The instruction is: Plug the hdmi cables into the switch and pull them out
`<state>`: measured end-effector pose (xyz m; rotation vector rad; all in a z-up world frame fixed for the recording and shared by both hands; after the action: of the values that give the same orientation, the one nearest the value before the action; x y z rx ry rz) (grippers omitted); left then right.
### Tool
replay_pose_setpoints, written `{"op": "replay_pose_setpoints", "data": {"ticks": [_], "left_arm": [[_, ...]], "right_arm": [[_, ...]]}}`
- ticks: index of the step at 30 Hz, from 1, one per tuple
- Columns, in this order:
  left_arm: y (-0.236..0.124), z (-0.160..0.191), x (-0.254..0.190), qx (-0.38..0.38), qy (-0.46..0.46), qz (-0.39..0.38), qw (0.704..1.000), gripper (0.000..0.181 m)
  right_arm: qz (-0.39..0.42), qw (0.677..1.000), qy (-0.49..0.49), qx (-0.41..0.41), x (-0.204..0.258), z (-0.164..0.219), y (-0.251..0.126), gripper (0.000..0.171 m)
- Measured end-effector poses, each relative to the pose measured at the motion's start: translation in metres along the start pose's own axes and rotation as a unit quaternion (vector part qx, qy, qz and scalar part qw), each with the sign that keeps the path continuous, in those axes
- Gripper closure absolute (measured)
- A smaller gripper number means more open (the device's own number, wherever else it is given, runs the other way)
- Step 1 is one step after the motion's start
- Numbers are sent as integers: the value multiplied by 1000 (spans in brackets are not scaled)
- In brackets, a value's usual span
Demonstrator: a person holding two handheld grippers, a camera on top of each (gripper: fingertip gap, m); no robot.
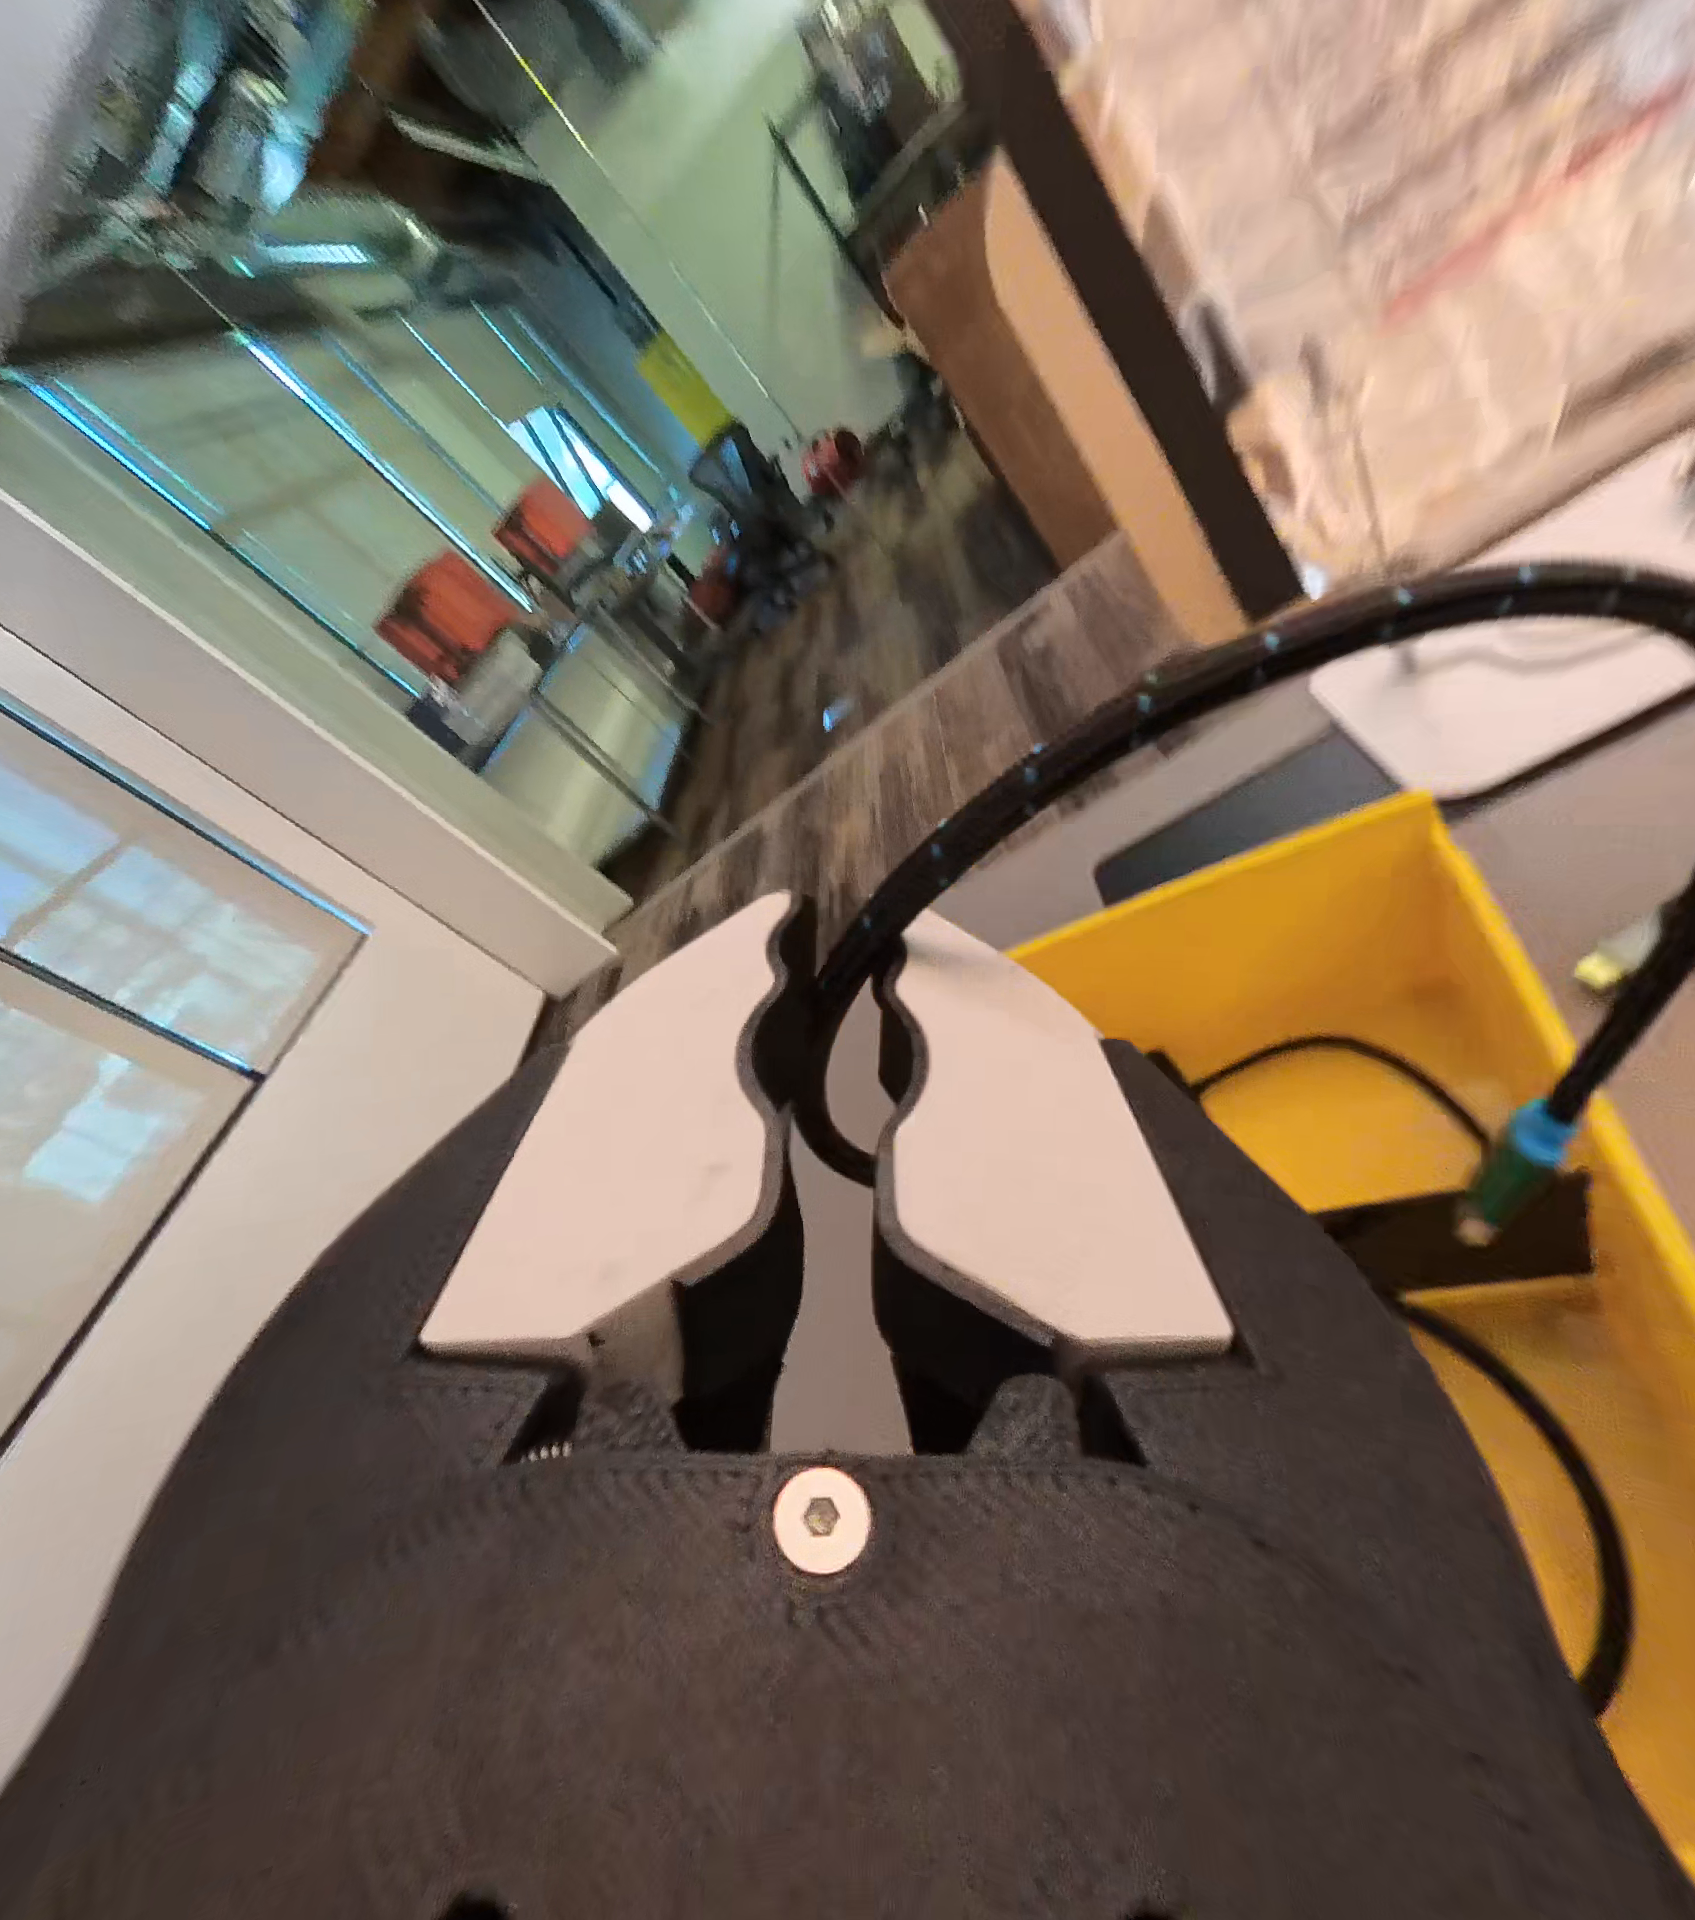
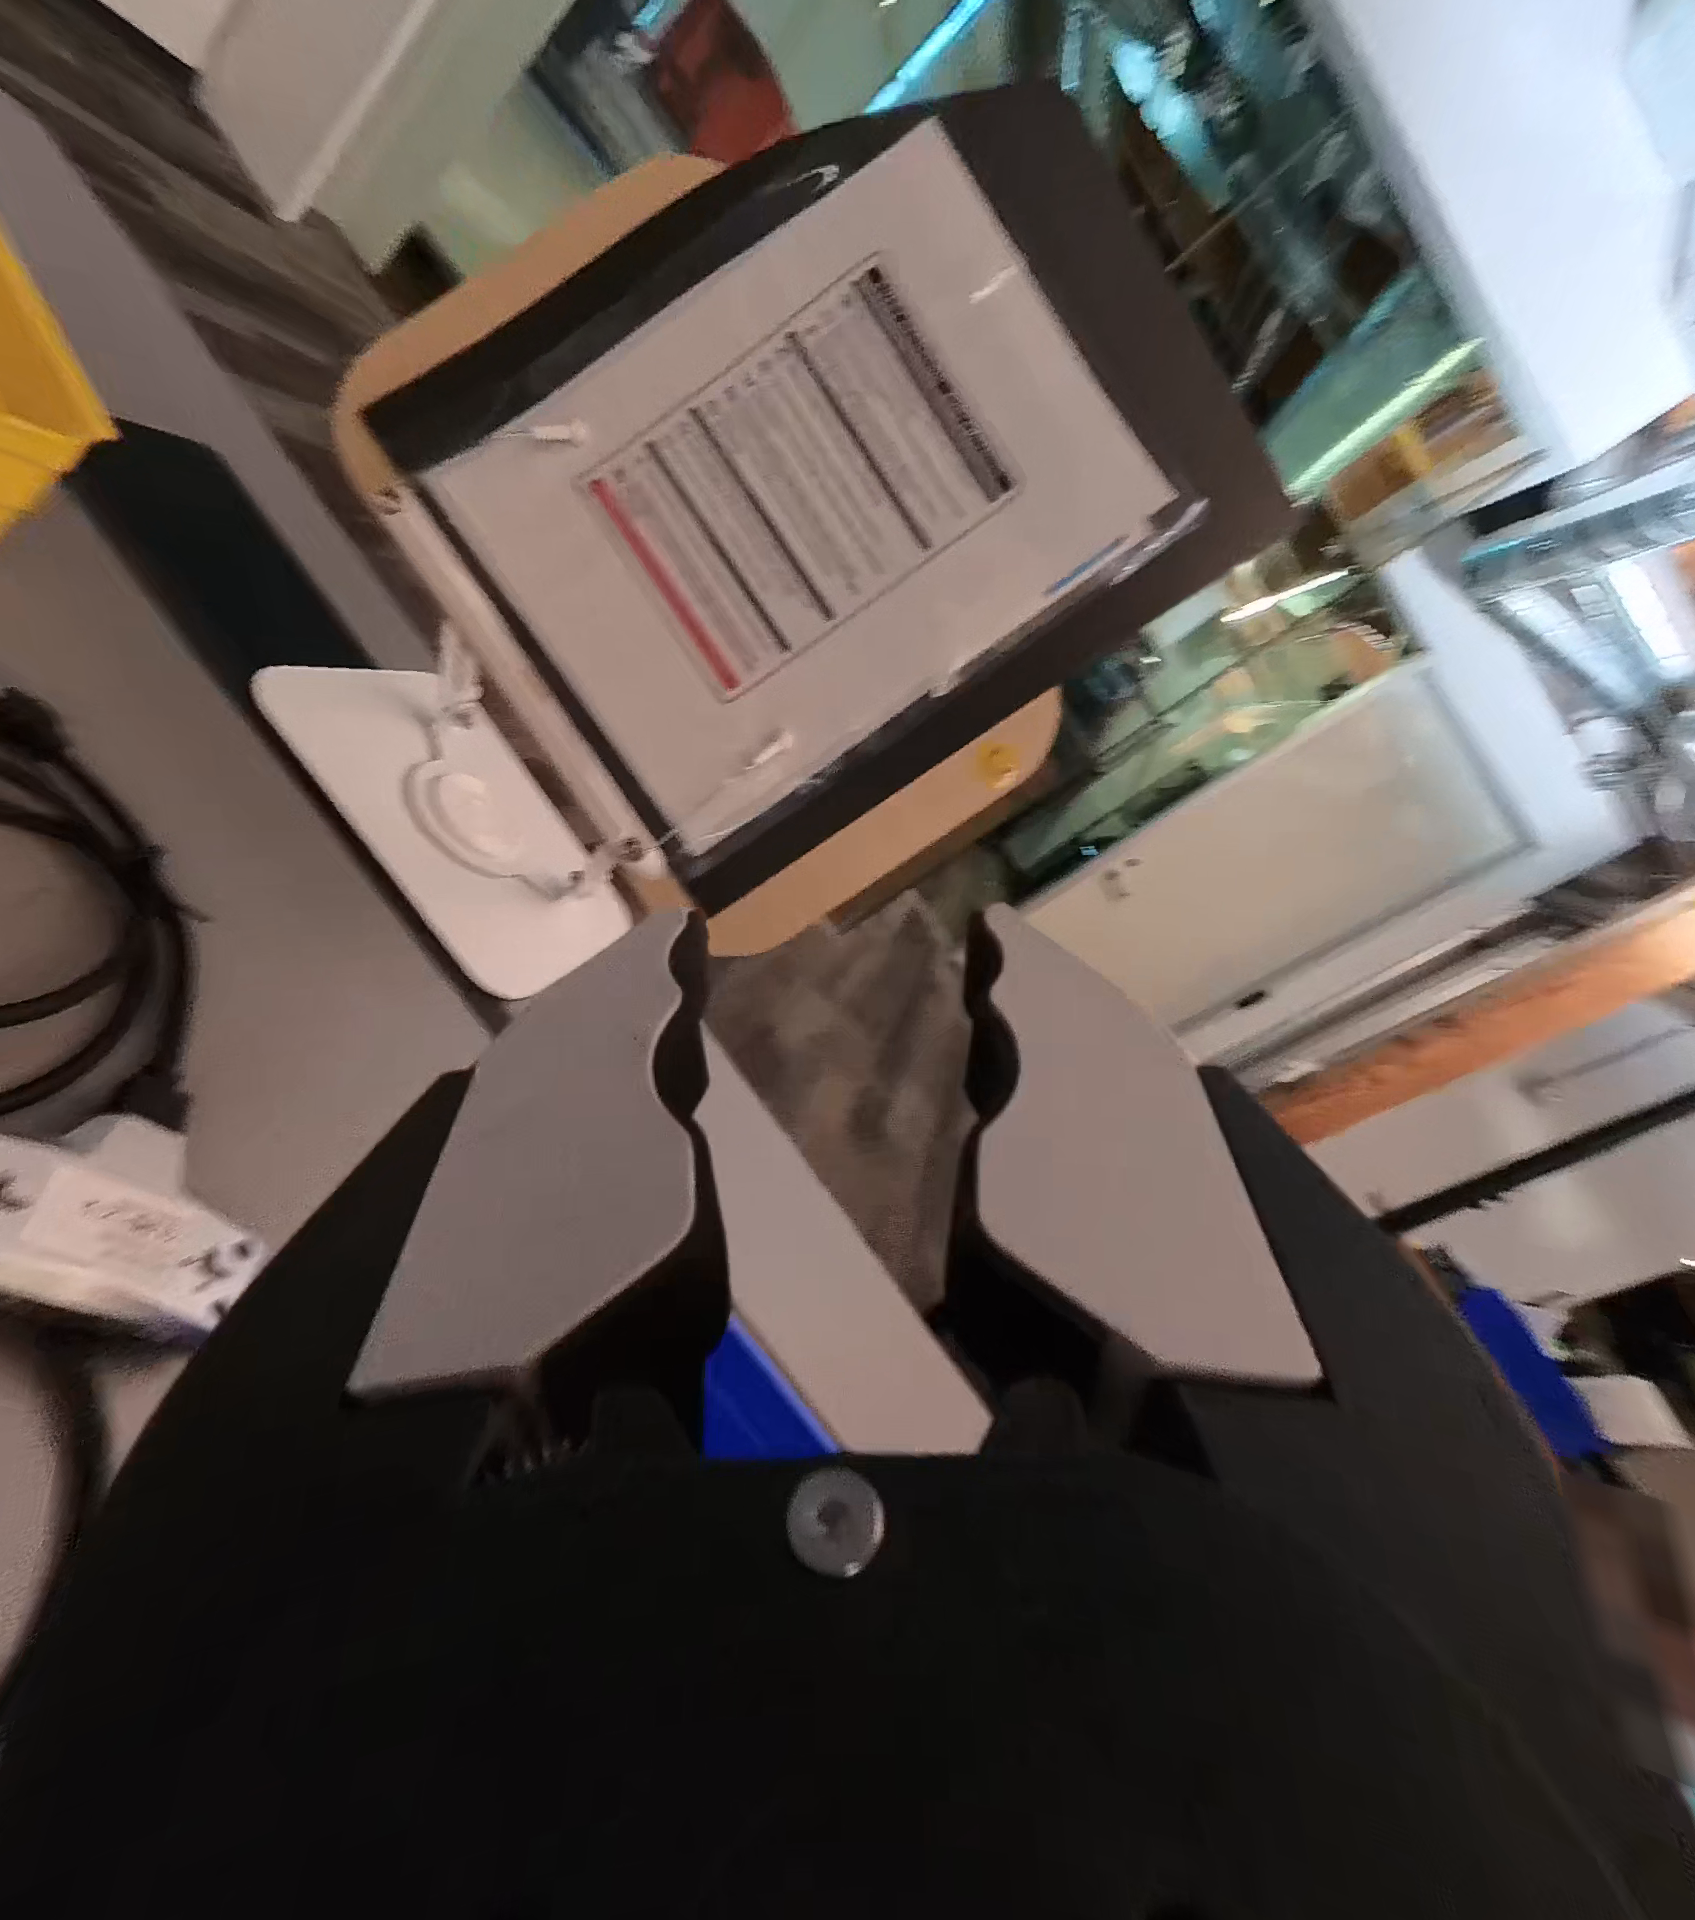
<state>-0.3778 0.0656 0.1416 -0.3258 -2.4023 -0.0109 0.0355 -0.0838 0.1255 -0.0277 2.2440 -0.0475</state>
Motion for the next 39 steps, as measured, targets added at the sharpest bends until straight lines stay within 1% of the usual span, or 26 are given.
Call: {"op": "replay_pose_setpoints", "data": {"ticks": [1,2,3,6,8,9,11,13,15,16,18,23,24,27,29,30,31,32,34,35,36,37,38,39], "left_arm": [[-12,-12,1,-21,-6,-8,1000,174],[-24,-24,-2,-44,-11,-3,999,175],[-35,-35,-8,-66,-17,22,997,176],[-56,-67,-46,-116,-22,166,979,178],[-57,-84,-84,-124,-3,254,959,178],[-55,-90,-106,-112,11,300,947,178],[-48,-96,-150,-72,46,377,922,179],[-36,-96,-190,-32,77,403,911,179],[-24,-89,-226,19,95,427,899,180],[-19,-85,-242,42,101,441,891,180],[-12,-77,-267,75,108,463,877,180],[-2,-65,-300,129,62,536,832,180],[2,-62,-304,140,58,538,829,180],[14,-55,-305,163,36,535,828,148],[21,-58,-288,177,23,523,834,128],[24,-60,-272,181,19,513,839,127],[26,-62,-251,178,15,494,851,127],[29,-62,-225,170,9,455,874,127],[39,-50,-161,157,-9,327,932,130],[44,-37,-128,159,-23,253,954,131],[51,-19,-96,168,-40,184,968,133],[57,5,-68,192,-61,128,971,134],[63,31,-44,232,-83,89,965,132],[69,58,-26,280,-108,65,952,131]], "right_arm": [[27,1000,-14,-1,0,-3,-1,127],[56,998,-33,1,0,-5,-2,129],[84,995,-48,4,0,-7,-4,129],[143,988,-53,7,-4,-8,-10,140],[192,980,-44,28,-10,-6,-14,146],[211,976,-34,50,-14,-4,-15,146],[218,972,5,89,-20,1,-15,147],[215,971,36,101,-25,7,-16,149],[234,965,44,113,-30,11,-18,162],[242,962,42,117,-31,13,-18,165],[242,962,46,118,-33,15,-18,167],[223,966,56,120,-34,20,-14,166],[215,967,61,119,-34,21,-13,165],[191,971,69,125,-33,25,-9,161],[180,973,74,128,-34,28,-9,158],[175,973,78,125,-35,28,-10,158],[172,974,82,121,-37,29,-11,157],[170,975,87,118,-39,30,-12,157],[164,975,98,115,-43,32,-15,156],[161,975,103,115,-45,34,-16,155],[158,975,108,115,-46,35,-17,155],[155,975,111,115,-47,36,-17,154],[149,976,113,115,-47,37,-17,154],[144,976,113,116,-46,38,-17,153]]}}
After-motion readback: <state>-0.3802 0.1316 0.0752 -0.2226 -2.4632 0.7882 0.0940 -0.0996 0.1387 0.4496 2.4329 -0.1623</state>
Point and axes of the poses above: each gripper's, where its closed fingertips meet, y out along the fingers, z out of its underside, x = y × z across the jaws, the point moved 10 cm from there along -y, back along the fingers, and after that the axes turned 3 degrees about -z, right-handed, at the moved point
